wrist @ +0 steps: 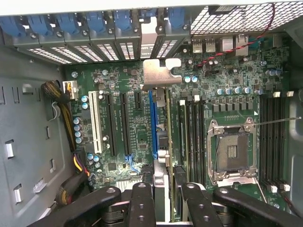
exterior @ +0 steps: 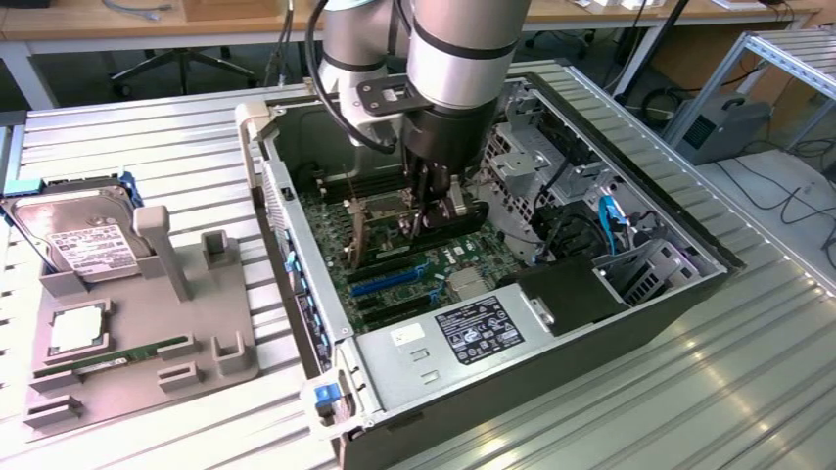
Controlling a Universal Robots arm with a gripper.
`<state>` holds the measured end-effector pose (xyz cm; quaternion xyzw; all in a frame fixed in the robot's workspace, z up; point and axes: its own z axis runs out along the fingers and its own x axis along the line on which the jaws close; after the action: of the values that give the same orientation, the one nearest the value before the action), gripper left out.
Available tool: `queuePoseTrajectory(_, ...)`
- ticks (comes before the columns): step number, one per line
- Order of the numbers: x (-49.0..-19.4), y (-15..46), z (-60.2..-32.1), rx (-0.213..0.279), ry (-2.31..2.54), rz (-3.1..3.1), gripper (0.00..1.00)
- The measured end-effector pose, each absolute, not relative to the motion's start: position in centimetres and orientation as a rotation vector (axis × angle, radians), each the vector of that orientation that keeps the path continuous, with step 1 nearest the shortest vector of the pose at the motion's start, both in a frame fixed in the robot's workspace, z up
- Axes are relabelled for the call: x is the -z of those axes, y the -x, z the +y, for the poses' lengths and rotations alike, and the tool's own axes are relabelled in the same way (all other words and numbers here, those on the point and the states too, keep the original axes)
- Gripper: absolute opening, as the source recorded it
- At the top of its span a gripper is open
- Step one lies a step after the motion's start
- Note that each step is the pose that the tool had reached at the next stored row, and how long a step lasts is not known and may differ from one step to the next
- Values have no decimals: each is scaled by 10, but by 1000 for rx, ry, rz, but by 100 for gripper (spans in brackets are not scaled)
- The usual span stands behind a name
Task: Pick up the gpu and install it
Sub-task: 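Insert the gpu into the slot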
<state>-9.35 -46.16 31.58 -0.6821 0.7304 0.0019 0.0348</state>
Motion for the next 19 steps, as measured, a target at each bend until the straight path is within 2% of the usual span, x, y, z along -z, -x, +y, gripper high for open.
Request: queuePoseTrajectory(19,-309,96,-462,-4,2098,2246,27)
